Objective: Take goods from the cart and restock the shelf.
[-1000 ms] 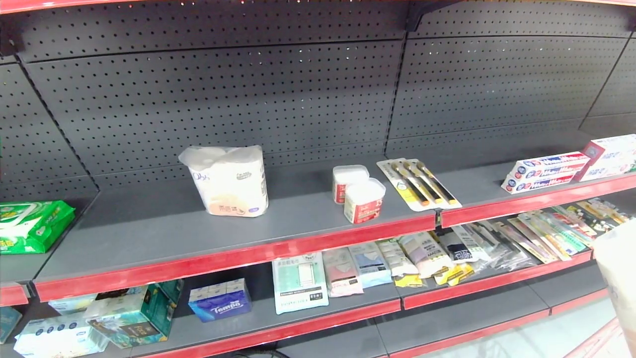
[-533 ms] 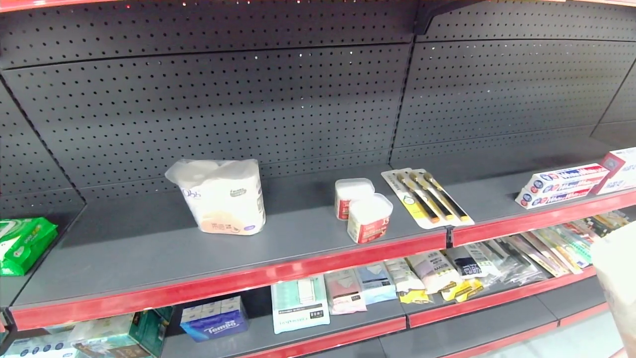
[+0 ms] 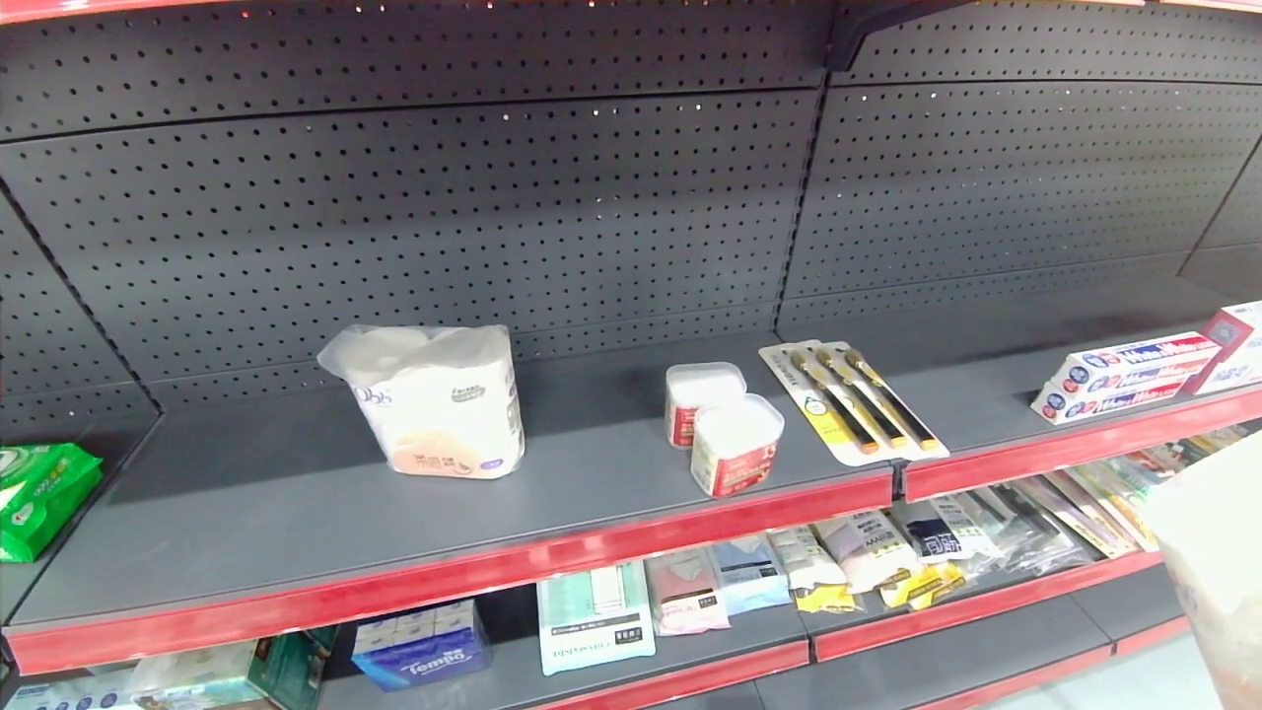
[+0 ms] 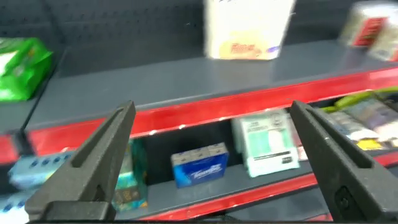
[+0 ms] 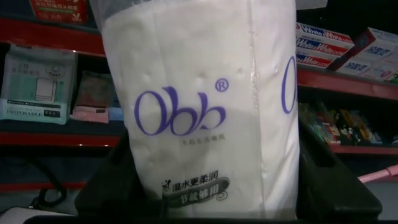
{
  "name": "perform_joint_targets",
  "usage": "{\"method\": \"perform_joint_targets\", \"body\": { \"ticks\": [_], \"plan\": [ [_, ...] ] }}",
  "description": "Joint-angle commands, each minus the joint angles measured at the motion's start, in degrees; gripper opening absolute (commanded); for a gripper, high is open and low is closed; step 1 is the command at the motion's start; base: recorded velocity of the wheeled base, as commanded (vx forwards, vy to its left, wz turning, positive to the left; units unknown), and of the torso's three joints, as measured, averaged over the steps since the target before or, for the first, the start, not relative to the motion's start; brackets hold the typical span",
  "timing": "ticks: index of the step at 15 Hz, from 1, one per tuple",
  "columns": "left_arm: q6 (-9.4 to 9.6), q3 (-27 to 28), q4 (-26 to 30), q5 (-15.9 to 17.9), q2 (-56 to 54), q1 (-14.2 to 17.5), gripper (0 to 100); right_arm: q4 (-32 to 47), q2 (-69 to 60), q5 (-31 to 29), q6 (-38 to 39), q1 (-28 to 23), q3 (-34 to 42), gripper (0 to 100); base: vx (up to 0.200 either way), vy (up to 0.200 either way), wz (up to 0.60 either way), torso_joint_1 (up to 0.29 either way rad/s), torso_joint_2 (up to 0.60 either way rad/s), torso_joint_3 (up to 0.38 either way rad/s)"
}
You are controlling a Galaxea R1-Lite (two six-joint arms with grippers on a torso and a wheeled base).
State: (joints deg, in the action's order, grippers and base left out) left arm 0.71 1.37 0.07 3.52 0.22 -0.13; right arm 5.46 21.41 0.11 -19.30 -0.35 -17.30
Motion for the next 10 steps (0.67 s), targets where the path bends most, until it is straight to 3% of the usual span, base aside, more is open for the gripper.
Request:
{"method": "perform_joint_targets", "body": {
  "ticks": [1, 3, 4, 5, 6, 7, 8, 10],
  "plan": [
    [-2.38, 15.16, 2.30, 4.30, 12.52, -1.18, 100, -0.01, -0.05, 0.51, -0.13, 0.00, -0.28, 0, 0.000, 0.000, 0.00, 0.000, 0.00, 0.000],
    [-4.57, 18.59, 1.25, 4.47, 17.89, -1.62, 100, -0.01, -0.58, 0.59, -0.21, -0.09, -0.10, 0, 0.000, 0.000, 0.00, 0.000, 0.00, 0.000],
    [-4.66, 18.50, 1.42, 3.68, 19.91, -1.18, 100, -0.01, -0.66, 0.42, -0.13, -0.17, -0.19, 0, 0.000, 0.000, 0.00, 0.000, 0.00, 0.000],
    [-5.01, 18.59, 1.07, 1.05, 22.81, -0.74, 100, -0.01, -1.19, 0.33, -0.13, -0.35, -0.19, 0, 0.000, 0.000, 0.00, 0.000, 0.00, 0.000],
    [-5.37, 19.29, -0.51, -4.23, 28.87, -0.04, 100, -0.01, -1.46, 0.15, 0.49, -0.53, -0.28, 0, 0.000, 0.000, 0.00, 0.000, 0.00, 0.000],
    [-5.01, 19.29, -5.17, -8.36, 34.15, 1.10, 100, 0.08, -1.63, 0.42, 2.86, -0.53, -0.02, 0, 0.000, 0.000, 0.00, 0.000, 0.00, 0.000],
    [-3.87, 19.29, -9.92, -9.59, 39.77, 2.60, 100, 0.16, -1.28, 0.33, 6.20, -0.44, -0.37, 0, 0.000, 0.000, 0.00, 0.000, 0.00, 0.000],
    [-2.11, 19.38, -19.32, -5.63, 48.74, 4.44, 100, 0.25, -1.54, -0.02, 7.08, -0.53, -0.19, 0, 0.000, 0.000, 0.00, 0.000, 0.00, 0.000]
  ]
}}
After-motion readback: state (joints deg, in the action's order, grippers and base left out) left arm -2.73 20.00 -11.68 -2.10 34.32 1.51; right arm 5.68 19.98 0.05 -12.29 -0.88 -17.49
